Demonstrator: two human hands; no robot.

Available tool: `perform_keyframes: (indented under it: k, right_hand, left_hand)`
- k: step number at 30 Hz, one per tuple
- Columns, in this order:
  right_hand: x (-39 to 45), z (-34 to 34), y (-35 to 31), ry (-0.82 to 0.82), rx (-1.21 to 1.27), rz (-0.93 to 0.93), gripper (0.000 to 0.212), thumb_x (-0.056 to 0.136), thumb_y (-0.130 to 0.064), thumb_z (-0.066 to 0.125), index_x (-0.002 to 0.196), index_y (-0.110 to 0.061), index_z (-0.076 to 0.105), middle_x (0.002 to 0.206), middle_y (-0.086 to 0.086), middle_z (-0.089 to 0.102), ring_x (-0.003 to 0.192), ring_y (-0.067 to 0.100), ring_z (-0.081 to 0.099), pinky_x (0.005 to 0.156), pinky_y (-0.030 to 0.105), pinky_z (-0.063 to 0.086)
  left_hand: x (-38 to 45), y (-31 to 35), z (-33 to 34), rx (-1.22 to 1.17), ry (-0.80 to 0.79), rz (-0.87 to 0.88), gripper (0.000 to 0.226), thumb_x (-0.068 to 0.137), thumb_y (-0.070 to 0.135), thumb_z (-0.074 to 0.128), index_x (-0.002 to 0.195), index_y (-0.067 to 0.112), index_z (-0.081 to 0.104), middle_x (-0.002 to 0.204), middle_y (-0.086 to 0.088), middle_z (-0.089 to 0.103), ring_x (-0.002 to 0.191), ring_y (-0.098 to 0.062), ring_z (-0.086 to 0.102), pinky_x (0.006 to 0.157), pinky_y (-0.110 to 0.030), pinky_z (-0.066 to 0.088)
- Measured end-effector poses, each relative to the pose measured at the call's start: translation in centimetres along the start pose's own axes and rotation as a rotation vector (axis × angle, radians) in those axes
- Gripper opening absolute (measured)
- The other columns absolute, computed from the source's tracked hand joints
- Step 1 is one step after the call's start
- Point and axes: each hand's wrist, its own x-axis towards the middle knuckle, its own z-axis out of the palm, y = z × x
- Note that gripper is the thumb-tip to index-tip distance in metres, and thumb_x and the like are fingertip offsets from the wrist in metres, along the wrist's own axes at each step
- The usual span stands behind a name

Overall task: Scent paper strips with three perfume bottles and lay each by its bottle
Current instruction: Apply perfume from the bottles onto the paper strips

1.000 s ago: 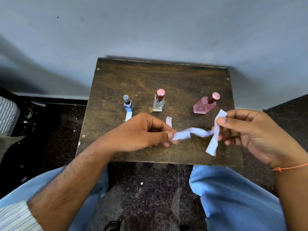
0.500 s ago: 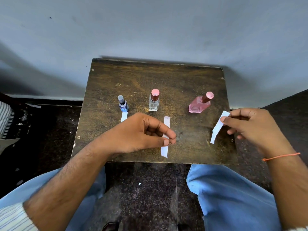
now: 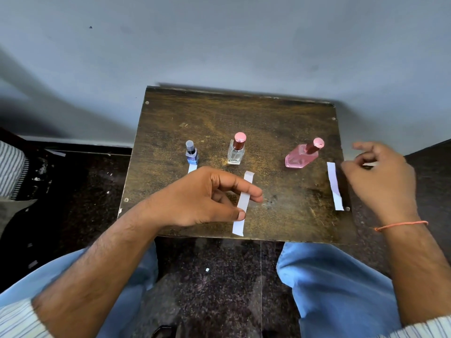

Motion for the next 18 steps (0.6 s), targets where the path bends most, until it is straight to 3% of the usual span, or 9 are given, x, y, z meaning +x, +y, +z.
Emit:
perform_keyframes:
  k: [3, 6, 9, 11, 14, 16, 18]
  right_hand:
    - [-0.6, 0.4, -1.5, 0.342, 0.172, -0.220, 0.037, 0.097, -0.017, 0.064, 0.133, -0.017, 0.070, 0.108, 0.007, 0.070, 0.078, 0.027, 0.064, 0.077, 0.043, 0.057]
    - [-2.5, 1.2, -4.1, 0.446, 0.284, -0.486, 0.025, 0.104, -0.009, 0.064, 0.128, -0.006, 0.069, 0.108, 0.020, 0.063, 0.069, 0.032, 0.058, 0.060, 0.048, 0.049]
    - [-5.4, 2.8, -7.3, 0.285, 0.367, -0.696, 0.021, 0.105, -0.008, 0.066, 0.125, -0.004, 0.070, 0.109, 0.015, 0.066, 0.066, 0.029, 0.060, 0.054, 0.043, 0.050]
    - [-6.6, 4.2, -8.8, 0.116, 0.382, -0.739, 0.024, 0.105, -0.010, 0.068, 0.128, -0.002, 0.068, 0.119, 0.012, 0.068, 0.069, 0.020, 0.063, 0.053, 0.030, 0.049]
    - [-7.1, 6.6, -9.7, -0.036, 0.341, -0.678, 0.034, 0.105, -0.013, 0.070, 0.138, -0.007, 0.066, 0.135, 0.002, 0.067, 0.080, 0.012, 0.067, 0.065, 0.012, 0.048]
    - [-6.8, 7.6, -9.8, -0.098, 0.329, -0.597, 0.041, 0.103, -0.015, 0.072, 0.143, -0.014, 0.064, 0.139, -0.004, 0.067, 0.084, 0.007, 0.068, 0.078, 0.006, 0.046]
    - [-6.3, 8.3, -10.0, -0.198, 0.326, -0.480, 0.047, 0.101, -0.022, 0.076, 0.146, -0.022, 0.063, 0.135, -0.011, 0.068, 0.084, 0.003, 0.068, 0.078, 0.008, 0.049]
  left_hand:
    - [-0.4, 0.1, -0.3, 0.024, 0.023, -0.025, 0.049, 0.092, 0.001, 0.081, 0.132, 0.029, 0.074, 0.107, 0.002, 0.084, 0.070, -0.031, 0.057, 0.061, -0.031, 0.042]
    - [-0.8, -0.1, -0.6, 0.036, 0.022, -0.048, 0.052, 0.093, 0.003, 0.081, 0.135, 0.033, 0.071, 0.097, 0.000, 0.084, 0.058, -0.037, 0.055, 0.054, -0.033, 0.038]
    - [-1.1, -0.2, -1.0, 0.034, 0.016, -0.057, 0.052, 0.094, 0.006, 0.081, 0.134, 0.039, 0.071, 0.097, -0.016, 0.081, 0.058, -0.041, 0.051, 0.058, -0.038, 0.038]
    - [-1.4, -0.3, -1.2, 0.011, 0.020, -0.057, 0.052, 0.094, 0.005, 0.081, 0.134, 0.037, 0.071, 0.098, -0.005, 0.083, 0.060, -0.044, 0.052, 0.060, -0.040, 0.039]
    - [-1.8, -0.2, -1.6, 0.016, 0.028, -0.056, 0.049, 0.094, 0.002, 0.079, 0.133, 0.032, 0.072, 0.073, 0.011, 0.076, 0.057, -0.025, 0.047, 0.056, -0.035, 0.036]
    - [-2.0, 0.1, -1.7, 0.027, 0.029, -0.039, 0.048, 0.093, -0.001, 0.079, 0.133, 0.025, 0.073, 0.090, 0.015, 0.081, 0.060, -0.023, 0.052, 0.059, -0.038, 0.043]
    - [-2.3, 0.4, -1.9, 0.026, 0.073, -0.005, 0.044, 0.091, -0.003, 0.080, 0.128, 0.019, 0.076, 0.115, 0.010, 0.082, 0.069, -0.031, 0.061, 0.072, -0.049, 0.055]
